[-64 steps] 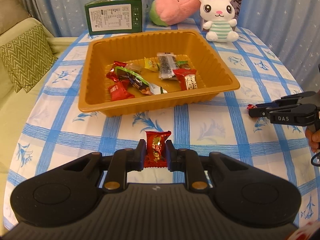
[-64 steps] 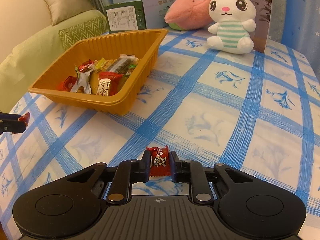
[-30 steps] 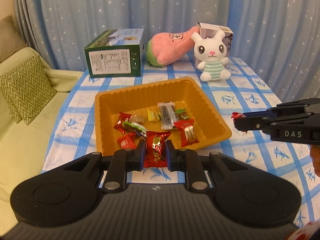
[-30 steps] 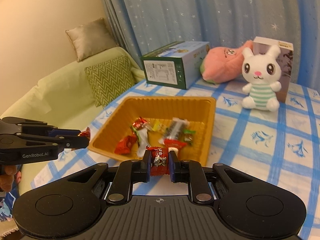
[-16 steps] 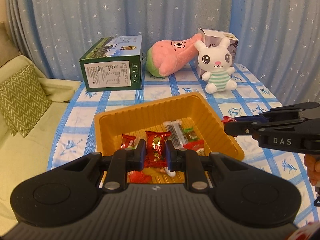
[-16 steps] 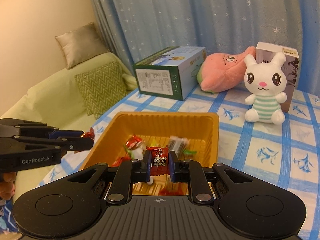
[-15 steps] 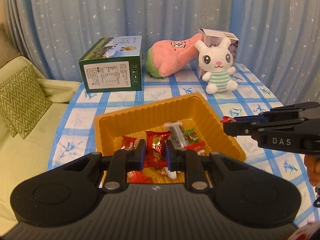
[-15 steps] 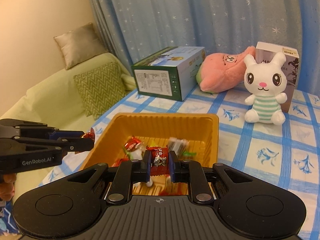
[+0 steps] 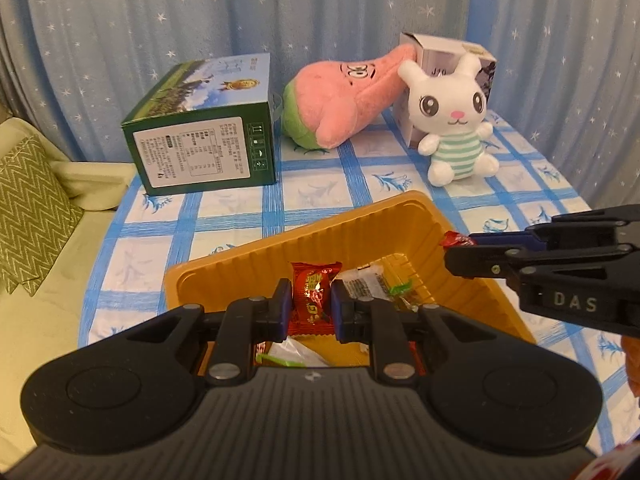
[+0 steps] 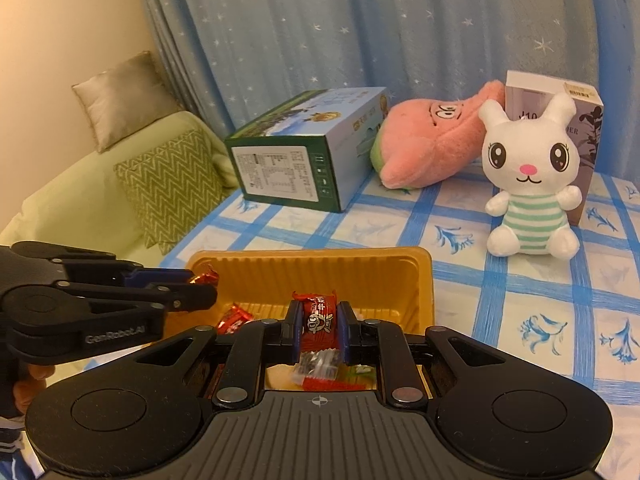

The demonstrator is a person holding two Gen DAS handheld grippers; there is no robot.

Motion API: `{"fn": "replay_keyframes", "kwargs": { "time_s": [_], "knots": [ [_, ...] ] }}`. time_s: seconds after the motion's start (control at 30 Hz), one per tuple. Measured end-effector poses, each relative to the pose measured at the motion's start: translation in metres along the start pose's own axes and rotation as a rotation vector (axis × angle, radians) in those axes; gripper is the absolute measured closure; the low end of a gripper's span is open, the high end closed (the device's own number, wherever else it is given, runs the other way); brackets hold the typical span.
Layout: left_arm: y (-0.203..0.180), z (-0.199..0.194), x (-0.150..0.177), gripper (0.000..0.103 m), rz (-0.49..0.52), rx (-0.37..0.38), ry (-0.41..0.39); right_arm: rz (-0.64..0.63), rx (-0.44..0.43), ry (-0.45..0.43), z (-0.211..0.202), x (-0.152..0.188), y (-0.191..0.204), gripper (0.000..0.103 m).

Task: Organize snacks
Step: 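Carry both red candies into the orange tray with both grippers, then open both grippers over the tray and withdraw from it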

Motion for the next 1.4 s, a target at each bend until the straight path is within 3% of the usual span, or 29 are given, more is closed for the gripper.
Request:
{"fn": "replay_keyframes", "kwargs": {
  "time_s": [0.33, 0.77, 1.4],
  "knots": [
    [0.004, 0.044, -0.010, 0.084, 0.017, 0.027, 0.061, 0.047, 0.041, 0.023, 0.018, -0.004, -0.017, 0.085],
    [0.007, 0.066, -0.015, 0.083, 0.022, 0.036, 0.092, 0.058, 0.052, 0.032, 0.027, -0.007, -0.021, 0.085],
    [0.039, 0.025, 0.007, 0.071, -0.078, 0.002, 0.089, 0.035, 0.013, 0.048, 0.030, -0.003, -0.010, 0.085]
  ]
}}
Point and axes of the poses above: each gripper's, at about its wrist camera, not at the fingertips, and z roughly the way its jaws point, y to its left, x to its underside, the point moved 2 cm from there along z, roughly the way its jaws point, and after that the axes turned 3 degrees about y, right-handed, at the moved point
